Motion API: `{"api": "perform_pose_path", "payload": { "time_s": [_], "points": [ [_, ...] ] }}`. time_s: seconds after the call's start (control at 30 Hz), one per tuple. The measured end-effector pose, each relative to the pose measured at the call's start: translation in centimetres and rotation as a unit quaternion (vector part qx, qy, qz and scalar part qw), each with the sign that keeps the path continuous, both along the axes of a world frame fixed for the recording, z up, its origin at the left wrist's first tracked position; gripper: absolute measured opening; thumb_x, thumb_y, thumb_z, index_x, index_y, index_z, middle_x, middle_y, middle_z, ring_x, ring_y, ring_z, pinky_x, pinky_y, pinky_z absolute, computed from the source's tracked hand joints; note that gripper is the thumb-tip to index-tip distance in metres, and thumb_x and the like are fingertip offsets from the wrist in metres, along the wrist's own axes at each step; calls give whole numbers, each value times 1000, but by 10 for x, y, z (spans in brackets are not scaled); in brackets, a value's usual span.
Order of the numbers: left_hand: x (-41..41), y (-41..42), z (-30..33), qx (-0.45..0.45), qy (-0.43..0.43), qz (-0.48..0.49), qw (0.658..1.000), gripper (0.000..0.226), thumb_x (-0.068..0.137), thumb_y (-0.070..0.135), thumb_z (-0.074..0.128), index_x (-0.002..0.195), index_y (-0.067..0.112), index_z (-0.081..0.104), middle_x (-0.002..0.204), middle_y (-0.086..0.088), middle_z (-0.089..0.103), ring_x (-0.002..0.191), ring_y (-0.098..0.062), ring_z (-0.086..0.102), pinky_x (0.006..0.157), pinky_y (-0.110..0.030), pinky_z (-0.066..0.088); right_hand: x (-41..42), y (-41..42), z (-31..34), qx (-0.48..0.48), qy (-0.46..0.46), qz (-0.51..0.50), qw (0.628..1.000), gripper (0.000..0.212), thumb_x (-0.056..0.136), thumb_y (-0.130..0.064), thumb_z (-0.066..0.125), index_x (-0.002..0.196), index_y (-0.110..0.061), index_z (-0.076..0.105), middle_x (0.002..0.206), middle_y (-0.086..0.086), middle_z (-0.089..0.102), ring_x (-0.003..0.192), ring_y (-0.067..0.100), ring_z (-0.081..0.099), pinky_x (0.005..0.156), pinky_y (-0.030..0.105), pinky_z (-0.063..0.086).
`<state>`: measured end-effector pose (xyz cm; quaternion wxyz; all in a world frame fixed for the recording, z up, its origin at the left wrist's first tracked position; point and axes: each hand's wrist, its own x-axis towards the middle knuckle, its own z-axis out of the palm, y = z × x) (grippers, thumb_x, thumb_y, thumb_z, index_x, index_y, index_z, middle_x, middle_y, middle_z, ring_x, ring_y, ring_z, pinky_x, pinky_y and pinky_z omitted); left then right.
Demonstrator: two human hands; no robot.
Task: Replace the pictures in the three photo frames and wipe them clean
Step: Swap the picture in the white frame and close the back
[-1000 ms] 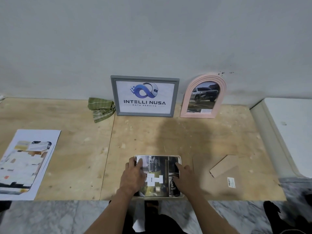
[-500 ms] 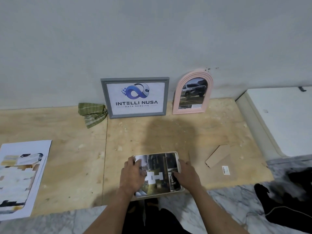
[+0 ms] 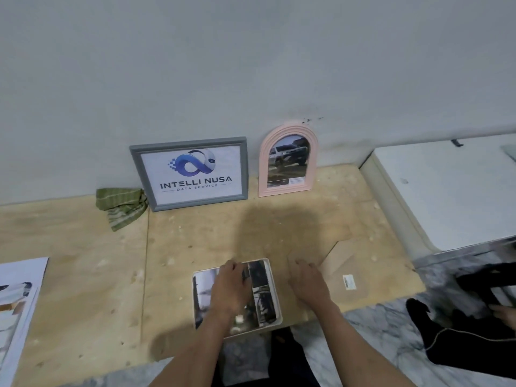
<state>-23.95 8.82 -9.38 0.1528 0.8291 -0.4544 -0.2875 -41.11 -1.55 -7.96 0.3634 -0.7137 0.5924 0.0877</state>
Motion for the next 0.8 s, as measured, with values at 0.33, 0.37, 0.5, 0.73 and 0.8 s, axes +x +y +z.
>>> {"api": "perform_pose_path", "payload": {
  "time_s": [0.33, 0.37, 0.5, 0.73, 0.8],
  "points": [
    [-124, -110, 0, 163, 107, 97, 976, 36, 88, 30, 51, 112, 8, 66, 117, -13, 70, 112, -32, 65, 82, -28, 46, -160, -103, -17, -6, 106, -88, 990, 47, 92, -23, 55, 131, 0, 44, 128, 20, 49, 115, 37, 48, 90, 38, 43],
    [-130, -113, -1, 175, 100, 119, 972, 39, 85, 29, 50, 111, 7, 68, 115, -14, 71, 110, -33, 66, 80, -27, 45, -168, -107, -20, 11, 105, -89, 990, 43, 91, -23, 56, 126, 0, 48, 125, 19, 52, 112, 35, 51, 87, 36, 43],
    [-145, -119, 0, 182, 105, 188, 960, 40, 88, 28, 48, 113, 3, 67, 119, -17, 70, 113, -34, 64, 78, -27, 40, -179, -111, -28, 67, 33, -124, 989, 23, 93, -15, 49, 107, 2, 54, 101, 18, 59, 81, 26, 51, 68, 34, 38],
    [-124, -102, -3, 123, 189, 253, 941, 24, 89, 14, 53, 102, 5, 71, 112, -15, 70, 108, -33, 63, 83, -29, 45, -179, -114, -33, 122, -36, -215, 968, 17, 89, -10, 45, 74, -11, 53, 80, 9, 53, 76, 26, 47, 69, 33, 36],
    [-114, -98, -3, 91, 227, 276, 930, 21, 81, 2, 56, 78, 11, 75, 89, -11, 71, 87, -28, 65, 74, -28, 47, -183, -116, -34, 147, -62, -273, 949, 21, 88, -9, 48, 69, -10, 54, 77, 15, 56, 71, 25, 47, 66, 36, 36]
  ]
}}
